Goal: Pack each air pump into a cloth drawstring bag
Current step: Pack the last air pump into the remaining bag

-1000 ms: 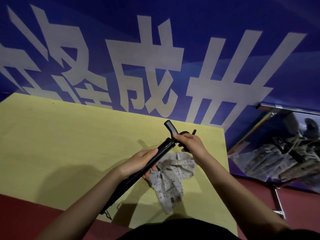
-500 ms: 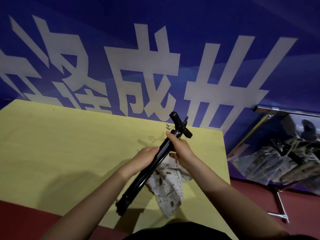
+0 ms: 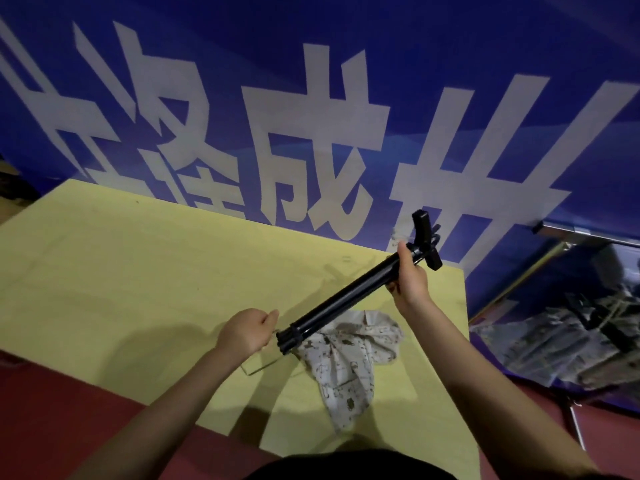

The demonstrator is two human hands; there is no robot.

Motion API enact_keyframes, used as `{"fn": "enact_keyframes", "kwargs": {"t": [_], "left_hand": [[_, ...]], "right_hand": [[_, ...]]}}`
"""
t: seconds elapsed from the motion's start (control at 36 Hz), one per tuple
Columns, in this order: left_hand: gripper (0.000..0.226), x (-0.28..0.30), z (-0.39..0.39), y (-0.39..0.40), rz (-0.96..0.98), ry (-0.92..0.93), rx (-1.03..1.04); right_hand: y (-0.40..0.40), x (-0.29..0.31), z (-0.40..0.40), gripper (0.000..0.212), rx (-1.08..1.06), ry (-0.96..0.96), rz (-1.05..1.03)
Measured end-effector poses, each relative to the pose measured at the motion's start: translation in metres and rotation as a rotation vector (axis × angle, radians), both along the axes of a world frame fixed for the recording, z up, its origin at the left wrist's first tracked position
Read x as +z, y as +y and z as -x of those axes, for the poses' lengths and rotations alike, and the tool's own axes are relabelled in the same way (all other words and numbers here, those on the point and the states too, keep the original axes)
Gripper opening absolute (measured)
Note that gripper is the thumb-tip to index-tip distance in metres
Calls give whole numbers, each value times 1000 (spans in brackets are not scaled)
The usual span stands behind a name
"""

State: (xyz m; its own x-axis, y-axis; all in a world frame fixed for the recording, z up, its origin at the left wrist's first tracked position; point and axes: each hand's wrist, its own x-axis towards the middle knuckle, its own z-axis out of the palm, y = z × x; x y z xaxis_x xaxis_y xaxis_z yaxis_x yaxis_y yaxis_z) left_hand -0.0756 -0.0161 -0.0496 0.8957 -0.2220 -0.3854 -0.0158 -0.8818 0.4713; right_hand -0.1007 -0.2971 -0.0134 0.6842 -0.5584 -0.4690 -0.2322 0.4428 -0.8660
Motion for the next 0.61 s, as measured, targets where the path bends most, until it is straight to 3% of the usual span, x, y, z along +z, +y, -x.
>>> {"fn": "enact_keyframes", "kwargs": {"t": [0.22,0.33,0.39,0.47,0.56,0.61], "left_hand": [[49,6,1,-6,-310,-370,-139],[58,-2,-6,-4,-250,-195,-115],[62,-5,-7,-6,-138,-16,-69],[46,-4,-8,-16,290,289,182],[26,6,-11,-23,587,421,375],[30,11,-12,-23,657,474,348]], "right_hand": [[2,2,4,35,-105,-4,45],[0,-1,10,34,-130,-4,22],[-3,-3,14,34,-150,5,-3],[-6,-5,20,33,-176,-3,-83],[-5,-5,25,32,-154,-34,-145],[-2,-6,28,32,-142,-46,-166]]}}
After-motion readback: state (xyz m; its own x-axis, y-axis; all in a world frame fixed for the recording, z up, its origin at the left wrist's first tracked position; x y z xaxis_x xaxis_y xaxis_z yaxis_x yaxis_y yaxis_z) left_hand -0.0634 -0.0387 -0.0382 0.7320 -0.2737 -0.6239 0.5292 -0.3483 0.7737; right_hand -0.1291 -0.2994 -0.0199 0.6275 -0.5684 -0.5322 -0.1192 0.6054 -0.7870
